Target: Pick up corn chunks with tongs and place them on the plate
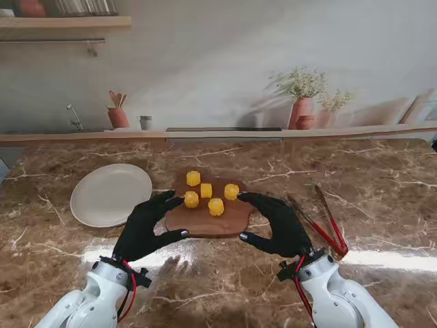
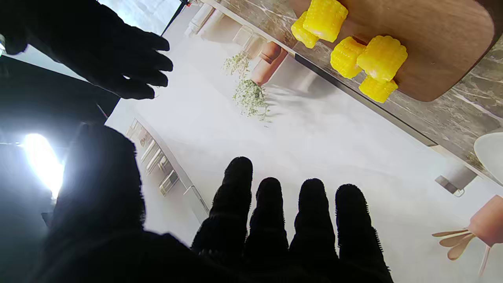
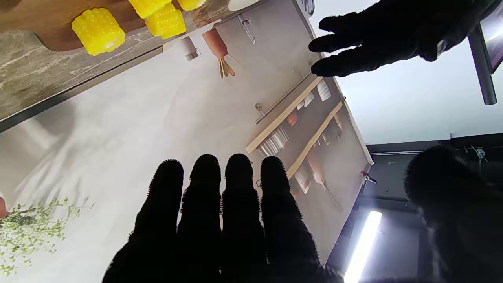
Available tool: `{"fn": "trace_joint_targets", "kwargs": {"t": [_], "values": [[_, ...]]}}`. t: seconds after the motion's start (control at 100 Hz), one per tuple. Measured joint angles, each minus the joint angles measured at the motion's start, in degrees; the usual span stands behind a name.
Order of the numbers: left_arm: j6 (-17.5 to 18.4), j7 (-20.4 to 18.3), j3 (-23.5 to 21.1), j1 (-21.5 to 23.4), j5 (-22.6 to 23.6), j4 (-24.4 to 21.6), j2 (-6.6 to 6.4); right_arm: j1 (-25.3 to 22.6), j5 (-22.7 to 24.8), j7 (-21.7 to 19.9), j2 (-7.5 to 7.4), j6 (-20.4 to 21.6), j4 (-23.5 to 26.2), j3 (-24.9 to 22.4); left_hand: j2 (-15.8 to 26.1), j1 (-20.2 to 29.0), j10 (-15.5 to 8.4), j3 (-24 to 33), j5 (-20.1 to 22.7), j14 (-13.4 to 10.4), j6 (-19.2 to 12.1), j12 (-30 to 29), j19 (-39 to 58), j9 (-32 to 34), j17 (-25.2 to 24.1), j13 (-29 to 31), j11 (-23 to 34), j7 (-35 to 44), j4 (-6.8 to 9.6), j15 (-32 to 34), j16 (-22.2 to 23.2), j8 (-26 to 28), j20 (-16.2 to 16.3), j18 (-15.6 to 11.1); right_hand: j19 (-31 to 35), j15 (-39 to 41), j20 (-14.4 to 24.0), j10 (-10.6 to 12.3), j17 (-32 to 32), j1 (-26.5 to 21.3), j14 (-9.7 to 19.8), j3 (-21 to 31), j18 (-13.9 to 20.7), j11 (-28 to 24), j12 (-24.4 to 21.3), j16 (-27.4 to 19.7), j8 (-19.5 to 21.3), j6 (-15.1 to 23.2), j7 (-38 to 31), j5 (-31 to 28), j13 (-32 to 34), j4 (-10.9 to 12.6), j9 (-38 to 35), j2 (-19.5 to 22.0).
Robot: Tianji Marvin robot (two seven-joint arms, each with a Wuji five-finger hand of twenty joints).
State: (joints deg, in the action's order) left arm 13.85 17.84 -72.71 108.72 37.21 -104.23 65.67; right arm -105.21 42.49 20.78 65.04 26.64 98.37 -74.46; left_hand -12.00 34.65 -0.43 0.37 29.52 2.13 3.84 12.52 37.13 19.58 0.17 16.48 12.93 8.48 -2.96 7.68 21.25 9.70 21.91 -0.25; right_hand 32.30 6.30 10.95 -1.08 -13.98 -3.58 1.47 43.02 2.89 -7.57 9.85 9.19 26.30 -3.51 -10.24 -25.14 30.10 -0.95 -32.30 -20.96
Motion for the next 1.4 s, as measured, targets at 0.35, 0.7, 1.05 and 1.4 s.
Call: {"fn": "trace_joint_targets", "kwargs": {"t": [0.35, 0.7, 1.05, 1.4], "values": [[-0.7, -0.6, -0.2, 0.4, 0.1, -0.3, -0.06, -0.8, 2.0, -2.0, -0.41, -2.3, 0.9, -0.9, 0.0, 0.0, 0.0, 0.0, 0.0, 0.0, 0.0, 0.0, 0.0, 0.0, 0.0, 0.0, 0.0, 0.0, 0.00, 0.0, 0.0, 0.0, 0.0, 0.0, 0.3, 0.0, 0.0, 0.4, -0.2, -0.1, 0.0, 0.0, 0.0, -0.2, 0.6, 0.0, 0.0, 0.5, 0.0, -0.6, 0.0, 0.0, -0.6, 0.0], [0.2, -1.9, -0.8, -0.4, 0.1, 0.3, -0.25, 3.4, 8.6, -6.5, -0.97, -20.6, 0.7, -3.9, 0.0, 0.0, 0.0, 0.0, 0.0, 0.0, 0.0, 0.0, 0.0, 0.0, 0.0, 0.0, 0.0, 0.0, 0.00, 0.0, 0.0, 0.0, 0.0, 0.0, 5.4, 2.1, 1.4, 0.8, -2.9, -3.7, 0.0, 0.4, -1.5, -0.8, 2.8, 2.8, 0.0, 0.6, -2.1, -1.8, 3.7, 0.0, -3.5, -2.3], [0.0, -1.0, -0.7, -1.4, -0.1, 1.8, -0.22, 8.7, 18.3, -14.8, -3.10, -33.8, -3.3, -6.8, 0.0, 0.0, 0.0, 0.0, 0.0, 0.0, 0.0, 0.0, 0.0, 0.0, 0.0, 0.0, 0.0, 0.0, 0.00, 0.0, 0.0, 0.0, 0.0, 0.0, 5.6, 3.3, 3.6, 0.8, -2.6, -4.4, 0.0, -1.9, -1.5, -1.6, 4.9, 5.5, 0.7, -0.9, -2.0, -0.2, 3.7, 0.1, -2.6, -4.1], [-0.3, -0.9, -0.4, -1.6, -0.6, 2.4, -0.19, 18.2, 21.5, -19.9, -4.23, -45.0, -15.6, -1.7, 0.0, 0.0, 0.0, 0.0, 0.0, 0.0, 0.0, 0.0, 0.0, 0.0, 0.0, 0.0, 0.0, 0.0, 0.00, 0.0, 0.0, 0.0, 0.0, 0.0, 19.2, 17.6, 15.6, 0.5, -10.0, -8.1, -0.9, -5.3, -5.2, -13.7, 18.0, 18.5, 5.9, -0.9, -7.1, -1.8, 11.2, -0.9, -4.8, -6.9]]}}
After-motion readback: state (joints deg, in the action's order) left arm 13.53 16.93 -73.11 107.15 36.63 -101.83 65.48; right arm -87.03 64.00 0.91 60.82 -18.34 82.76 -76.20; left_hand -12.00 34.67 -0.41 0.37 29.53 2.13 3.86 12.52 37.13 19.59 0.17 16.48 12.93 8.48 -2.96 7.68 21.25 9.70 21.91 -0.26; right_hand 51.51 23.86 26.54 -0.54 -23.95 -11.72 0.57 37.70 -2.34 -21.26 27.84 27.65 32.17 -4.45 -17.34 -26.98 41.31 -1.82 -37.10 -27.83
